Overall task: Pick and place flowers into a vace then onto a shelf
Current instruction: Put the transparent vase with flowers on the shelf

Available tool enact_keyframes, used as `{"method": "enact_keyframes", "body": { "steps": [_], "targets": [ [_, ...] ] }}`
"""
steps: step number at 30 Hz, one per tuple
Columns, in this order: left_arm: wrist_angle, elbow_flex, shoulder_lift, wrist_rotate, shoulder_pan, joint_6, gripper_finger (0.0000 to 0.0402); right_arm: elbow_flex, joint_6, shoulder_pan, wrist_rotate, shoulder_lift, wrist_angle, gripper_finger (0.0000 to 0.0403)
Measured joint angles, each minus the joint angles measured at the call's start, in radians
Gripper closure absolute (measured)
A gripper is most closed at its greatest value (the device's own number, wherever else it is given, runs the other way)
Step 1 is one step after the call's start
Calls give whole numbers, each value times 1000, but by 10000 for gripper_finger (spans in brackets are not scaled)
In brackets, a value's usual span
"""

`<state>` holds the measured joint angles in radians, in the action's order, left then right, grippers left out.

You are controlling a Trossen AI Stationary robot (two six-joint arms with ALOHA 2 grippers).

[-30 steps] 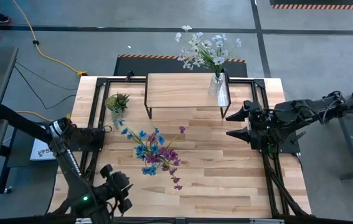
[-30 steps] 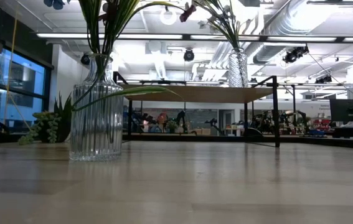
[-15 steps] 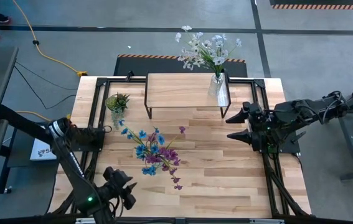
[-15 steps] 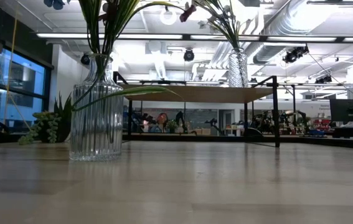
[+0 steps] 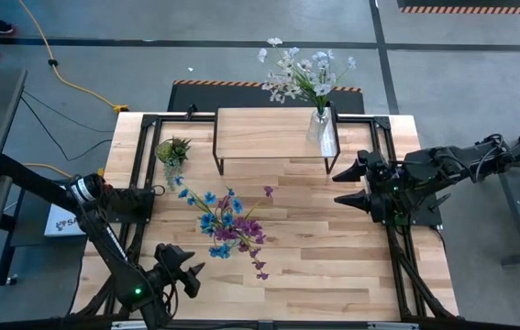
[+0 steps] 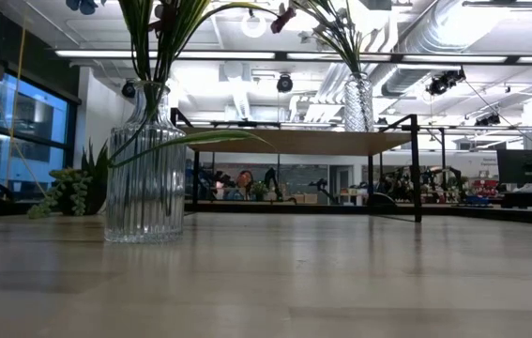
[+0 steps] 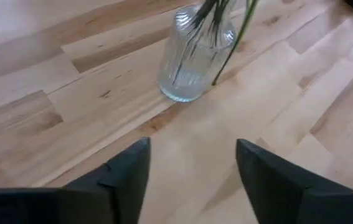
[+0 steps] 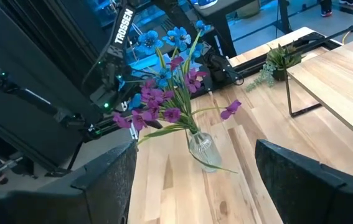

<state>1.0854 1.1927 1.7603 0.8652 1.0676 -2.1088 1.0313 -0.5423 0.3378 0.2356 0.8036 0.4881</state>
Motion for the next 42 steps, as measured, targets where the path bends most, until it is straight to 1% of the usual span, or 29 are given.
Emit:
{"method": "enact_keyframes", "body": {
  "steps": [3,5,7,11,17,19,24,27,32,38,40,42],
  "targets": [
    [-42,-25,0,34,0,25,99,0,0,0,0,0,0,86],
    [-67,-35,0,96,0,36,80,0,0,0,0,0,0,86],
    [-70,-46,0,140,0,37,67,0,0,0,0,0,0,86],
    [-73,-70,0,159,-9,38,54,0,0,0,0,0,0,86],
    [-113,-94,0,250,-43,49,51,0,-8,0,6,0,-1,86],
    [-163,-103,2,249,-69,112,53,0,-14,0,9,0,-2,86],
    [-340,-126,6,245,-138,339,53,0,-19,0,9,0,-4,86],
    [-361,-129,6,239,-171,425,53,0,-19,0,9,0,-15,86],
    [-362,-129,6,253,-177,430,55,0,-19,0,-1,0,-33,86],
    [-381,-129,6,326,-179,430,55,0,-18,0,0,0,-32,86],
    [-382,-129,6,331,-183,432,55,0,-18,0,0,0,-32,86],
    [-384,-129,6,315,-191,438,54,0,-17,0,0,0,-32,86]
  ]
}}
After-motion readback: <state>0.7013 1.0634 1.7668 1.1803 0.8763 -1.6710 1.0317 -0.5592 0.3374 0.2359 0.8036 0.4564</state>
